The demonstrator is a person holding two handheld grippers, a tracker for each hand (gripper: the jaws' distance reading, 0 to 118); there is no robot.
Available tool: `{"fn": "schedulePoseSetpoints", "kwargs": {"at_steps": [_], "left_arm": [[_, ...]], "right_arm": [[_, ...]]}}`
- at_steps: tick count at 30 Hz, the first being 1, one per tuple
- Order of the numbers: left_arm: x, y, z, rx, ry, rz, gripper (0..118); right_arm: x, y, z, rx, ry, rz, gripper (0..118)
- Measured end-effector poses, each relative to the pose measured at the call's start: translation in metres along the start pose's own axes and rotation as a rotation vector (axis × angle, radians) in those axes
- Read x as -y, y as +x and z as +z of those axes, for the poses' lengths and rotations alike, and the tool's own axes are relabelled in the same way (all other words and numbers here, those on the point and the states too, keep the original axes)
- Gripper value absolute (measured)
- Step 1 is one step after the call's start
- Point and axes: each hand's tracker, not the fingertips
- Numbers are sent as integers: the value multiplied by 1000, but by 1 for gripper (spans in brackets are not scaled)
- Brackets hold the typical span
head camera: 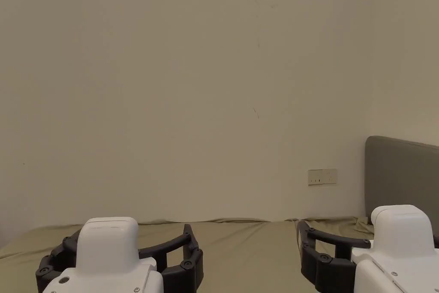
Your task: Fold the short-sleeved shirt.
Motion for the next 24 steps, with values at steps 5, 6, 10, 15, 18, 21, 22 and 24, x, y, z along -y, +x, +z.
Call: {"fn": "schedulePoseSetpoints", "kwargs": {"at_steps": [5, 6, 10, 15, 18, 21, 22, 24], "left_arm": [[0, 0, 2, 10, 1, 23, 118], [0, -1, 2, 14, -1, 35, 118], [0, -6, 3, 38, -13, 88, 118], [-2, -6, 2, -2, -23, 63, 118], [-6, -6, 3, -14, -39, 59, 118], [-7, -6, 3, -16, -39, 54, 118], [-7, -7, 3, -17, -39, 52, 118], [-7, -7, 3, -20, -42, 51, 118]], "right_arm": [[0, 0, 0, 4, -6, 6, 118], [0, 0, 0, 6, -8, 8, 118], [0, -1, 0, 4, -17, 9, 118], [-1, -3, 0, 15, -16, 20, 118], [-1, -2, 1, 24, -12, 16, 118], [-1, -1, 1, 23, -14, -3, 118], [-1, 0, 0, 19, -16, -9, 118], [-1, 1, -1, 15, -25, -15, 118]]}}
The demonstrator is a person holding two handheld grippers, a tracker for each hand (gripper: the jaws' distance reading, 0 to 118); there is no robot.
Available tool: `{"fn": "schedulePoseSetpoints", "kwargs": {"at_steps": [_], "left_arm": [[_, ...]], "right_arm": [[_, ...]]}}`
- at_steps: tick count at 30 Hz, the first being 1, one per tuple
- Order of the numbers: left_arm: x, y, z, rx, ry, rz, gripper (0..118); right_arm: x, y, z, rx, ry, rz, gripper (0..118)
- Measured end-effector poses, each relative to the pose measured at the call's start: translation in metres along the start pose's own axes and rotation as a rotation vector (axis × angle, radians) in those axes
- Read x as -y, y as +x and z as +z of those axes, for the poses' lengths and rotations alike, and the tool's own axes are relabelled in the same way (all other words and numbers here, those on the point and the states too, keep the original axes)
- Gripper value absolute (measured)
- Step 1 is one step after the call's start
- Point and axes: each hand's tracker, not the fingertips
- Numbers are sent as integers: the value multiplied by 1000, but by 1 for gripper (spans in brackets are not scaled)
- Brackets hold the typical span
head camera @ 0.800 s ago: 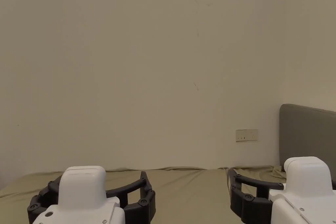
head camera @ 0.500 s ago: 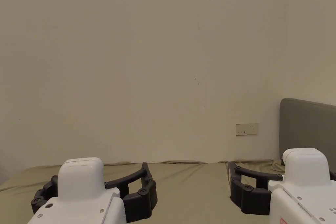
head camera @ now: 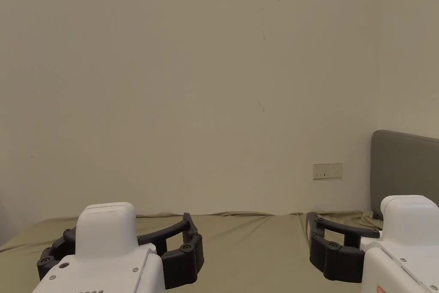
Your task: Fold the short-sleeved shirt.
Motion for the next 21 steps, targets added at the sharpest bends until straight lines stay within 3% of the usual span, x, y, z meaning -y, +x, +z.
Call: {"fn": "schedulePoseSetpoints", "kwargs": {"at_steps": [21], "left_arm": [[1, 1, -4, 22, -48, 7, 118]], "right_arm": [[-1, -1, -2, 0, -1, 12, 118]]}}
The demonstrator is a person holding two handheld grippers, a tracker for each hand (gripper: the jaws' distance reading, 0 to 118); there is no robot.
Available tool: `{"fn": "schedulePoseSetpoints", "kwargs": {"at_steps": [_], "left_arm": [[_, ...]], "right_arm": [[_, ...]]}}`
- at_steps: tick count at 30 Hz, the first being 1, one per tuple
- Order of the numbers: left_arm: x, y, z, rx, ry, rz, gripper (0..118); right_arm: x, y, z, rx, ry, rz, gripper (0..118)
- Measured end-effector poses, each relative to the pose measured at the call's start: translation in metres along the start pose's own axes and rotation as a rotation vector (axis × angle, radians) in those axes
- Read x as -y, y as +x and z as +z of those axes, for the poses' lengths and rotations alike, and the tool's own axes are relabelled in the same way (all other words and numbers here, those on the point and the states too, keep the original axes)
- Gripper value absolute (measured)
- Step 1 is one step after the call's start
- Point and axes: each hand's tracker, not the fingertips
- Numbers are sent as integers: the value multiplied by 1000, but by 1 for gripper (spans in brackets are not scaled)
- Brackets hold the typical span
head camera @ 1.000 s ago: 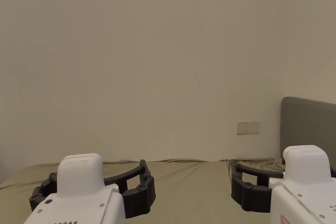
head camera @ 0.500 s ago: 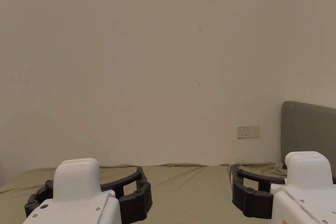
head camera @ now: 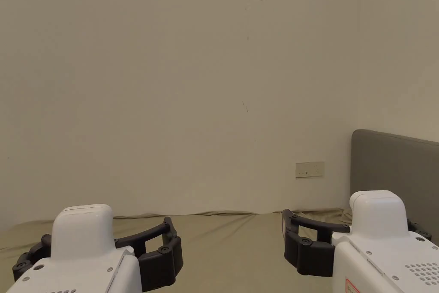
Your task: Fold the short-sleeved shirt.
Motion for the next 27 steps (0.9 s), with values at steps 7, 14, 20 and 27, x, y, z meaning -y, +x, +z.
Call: {"fn": "schedulePoseSetpoints", "kwargs": {"at_steps": [7, 14, 20, 27], "left_arm": [[0, 0, 1, -5, 15, -3, 118], [-1, -2, 2, 11, 4, 13, 118], [-1, -6, 3, -4, -4, 5, 102], [17, 8, -2, 65, -62, -63, 0]], "right_arm": [[-1, 0, 1, 13, 5, 15, 118], [-2, 0, 2, 15, 6, 1, 118], [0, -4, 2, 2, -11, 7, 83], [10, -7, 6, -11, -47, 18, 2]]}}
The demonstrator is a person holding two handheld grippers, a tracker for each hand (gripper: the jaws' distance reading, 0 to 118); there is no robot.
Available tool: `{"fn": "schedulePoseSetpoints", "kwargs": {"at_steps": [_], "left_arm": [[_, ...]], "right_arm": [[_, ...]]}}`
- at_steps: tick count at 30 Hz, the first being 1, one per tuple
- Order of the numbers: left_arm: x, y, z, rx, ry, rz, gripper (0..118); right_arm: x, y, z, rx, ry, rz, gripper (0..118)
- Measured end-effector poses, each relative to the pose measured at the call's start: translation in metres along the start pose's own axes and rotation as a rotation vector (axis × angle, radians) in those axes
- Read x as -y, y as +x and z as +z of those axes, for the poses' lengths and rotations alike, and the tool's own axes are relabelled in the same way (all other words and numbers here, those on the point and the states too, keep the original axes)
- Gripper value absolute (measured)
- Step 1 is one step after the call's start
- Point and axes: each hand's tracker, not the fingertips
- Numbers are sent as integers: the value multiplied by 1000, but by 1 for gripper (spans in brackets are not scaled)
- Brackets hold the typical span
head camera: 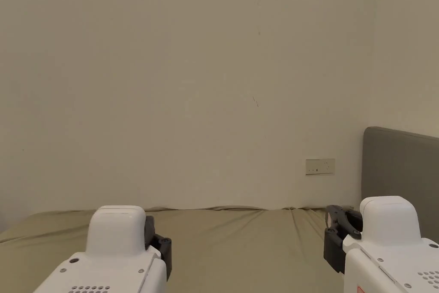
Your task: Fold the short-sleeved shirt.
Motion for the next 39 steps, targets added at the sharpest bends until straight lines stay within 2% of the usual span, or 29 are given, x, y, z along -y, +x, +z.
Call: {"fn": "schedulePoseSetpoints", "kwargs": {"at_steps": [2, 4, 8, 10, 12, 15, 17, 19, 21, 24, 30, 32, 35, 39], "left_arm": [[7, -2, -4, 28, -37, 61, 0], [5, -8, -6, 22, -44, 59, 0], [5, -34, 5, -84, -51, 43, 0], [8, -59, 21, -174, -39, 48, 0], [7, -91, 42, -273, -45, 38, 0], [5, -142, 77, -454, -82, 2, 0], [7, -168, 99, -579, -89, -2, 0], [9, -186, 114, -643, -100, -10, 0], [14, -193, 110, -663, -122, -9, 0], [25, -193, 82, -561, -154, -12, 0], [81, -185, -26, -356, -293, 7, 0], [115, -184, -71, -283, -390, -6, 0], [172, -189, -130, -203, -537, 87, 0], [256, -193, -198, -202, -727, 76, 0]], "right_arm": [[3, 3, 3, 3, 0, 0, 2], [4, 5, 5, 16, 2, 20, 2], [7, -4, -4, 32, -12, 69, 2], [13, -26, -16, -73, -33, 85, 2], [19, -67, -31, -187, -58, 81, 2], [24, -145, -46, -424, -78, 14, 2], [27, -194, -46, -584, -97, -63, 2], [30, -229, -43, -677, -115, -109, 2], [34, -247, -37, -725, -115, -94, 2], [41, -246, -38, -691, -115, -93, 2], [55, -212, -68, -634, -170, -47, 2], [66, -207, -81, -602, -192, -39, 2], [86, -206, -101, -586, -246, -16, 2], [115, -204, -121, -574, -320, 9, 2]]}}
